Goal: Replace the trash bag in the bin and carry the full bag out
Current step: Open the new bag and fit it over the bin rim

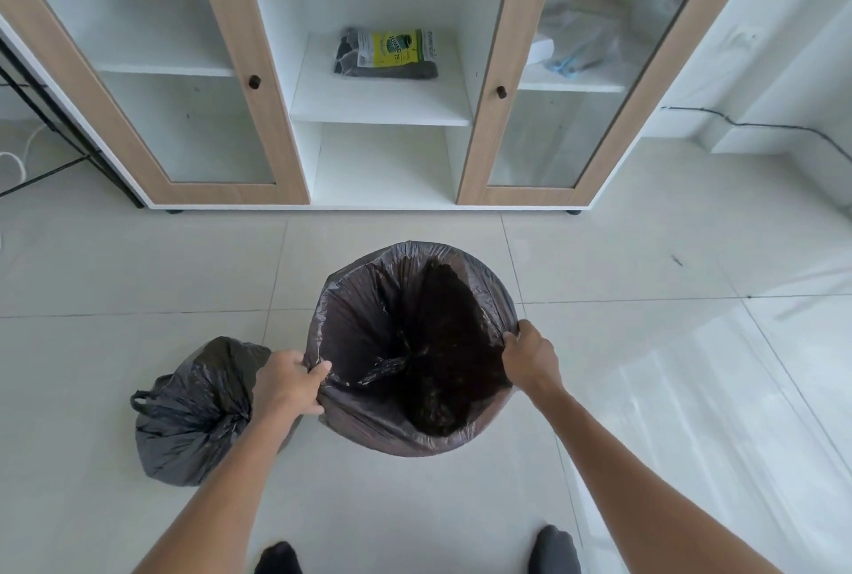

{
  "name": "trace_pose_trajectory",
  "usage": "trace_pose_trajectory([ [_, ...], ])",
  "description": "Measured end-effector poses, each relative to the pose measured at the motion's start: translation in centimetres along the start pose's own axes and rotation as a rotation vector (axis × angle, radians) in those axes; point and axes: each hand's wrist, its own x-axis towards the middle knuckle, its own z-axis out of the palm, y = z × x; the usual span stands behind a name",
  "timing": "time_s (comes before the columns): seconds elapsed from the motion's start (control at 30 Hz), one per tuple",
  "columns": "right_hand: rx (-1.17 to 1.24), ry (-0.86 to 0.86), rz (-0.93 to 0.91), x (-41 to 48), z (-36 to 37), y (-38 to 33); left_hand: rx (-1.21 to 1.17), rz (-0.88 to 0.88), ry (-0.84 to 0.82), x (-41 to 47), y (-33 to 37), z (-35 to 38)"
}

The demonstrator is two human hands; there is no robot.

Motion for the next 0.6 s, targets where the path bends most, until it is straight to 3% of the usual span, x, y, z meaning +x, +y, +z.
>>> trace_pose_trajectory([
  [0.17,0.114,0.039,-0.026,0.4,0.2,-0.5,-0.18,-0.033,-0.03,-0.5,-0.3,0.3],
  [0.33,0.006,0.032,-0.036,-0.8,0.5,-0.1,-0.269,-0.045,-0.065,-1.2,-0.5,0.5],
  [0.6,0.215,0.05,-0.005,-2.1,0.2,0.5,0.05,0.135,-0.146,-2.0,-1.6,0.7],
])
